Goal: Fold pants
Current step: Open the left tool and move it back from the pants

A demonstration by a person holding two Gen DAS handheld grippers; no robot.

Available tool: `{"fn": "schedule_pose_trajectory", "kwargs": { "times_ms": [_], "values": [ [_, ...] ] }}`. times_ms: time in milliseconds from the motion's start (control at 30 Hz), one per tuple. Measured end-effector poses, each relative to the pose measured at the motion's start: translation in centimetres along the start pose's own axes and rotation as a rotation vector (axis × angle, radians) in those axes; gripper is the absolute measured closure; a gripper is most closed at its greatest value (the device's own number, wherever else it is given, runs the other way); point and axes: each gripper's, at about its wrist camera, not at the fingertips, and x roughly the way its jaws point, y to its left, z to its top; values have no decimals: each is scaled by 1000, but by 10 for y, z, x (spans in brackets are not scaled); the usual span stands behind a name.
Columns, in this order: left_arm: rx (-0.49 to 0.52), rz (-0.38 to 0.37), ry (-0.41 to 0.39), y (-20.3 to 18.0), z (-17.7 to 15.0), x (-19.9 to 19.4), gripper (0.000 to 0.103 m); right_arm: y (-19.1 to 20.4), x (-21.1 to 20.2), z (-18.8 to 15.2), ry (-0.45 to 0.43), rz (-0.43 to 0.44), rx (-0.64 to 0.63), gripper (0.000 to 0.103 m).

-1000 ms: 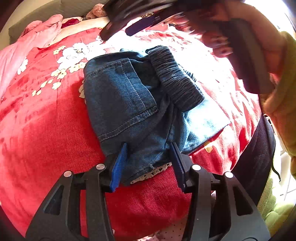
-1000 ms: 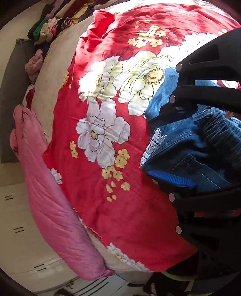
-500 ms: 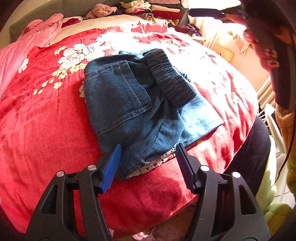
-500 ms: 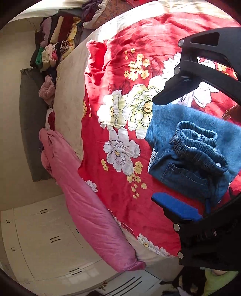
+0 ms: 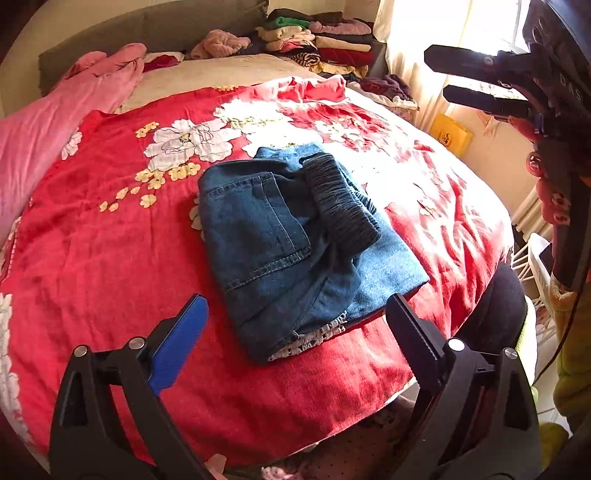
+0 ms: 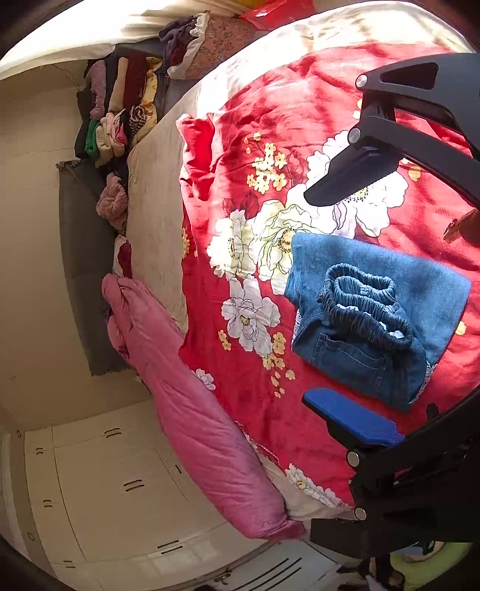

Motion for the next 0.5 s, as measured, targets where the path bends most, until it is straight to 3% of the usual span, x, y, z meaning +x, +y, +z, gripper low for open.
{"fn": "schedule_pose_trajectory", "kwargs": {
  "times_ms": [500],
  "values": [
    [-57,60,-26,15,5,-9,10,-10,-23,-21,-25,-52,37,5]
  ]
}}
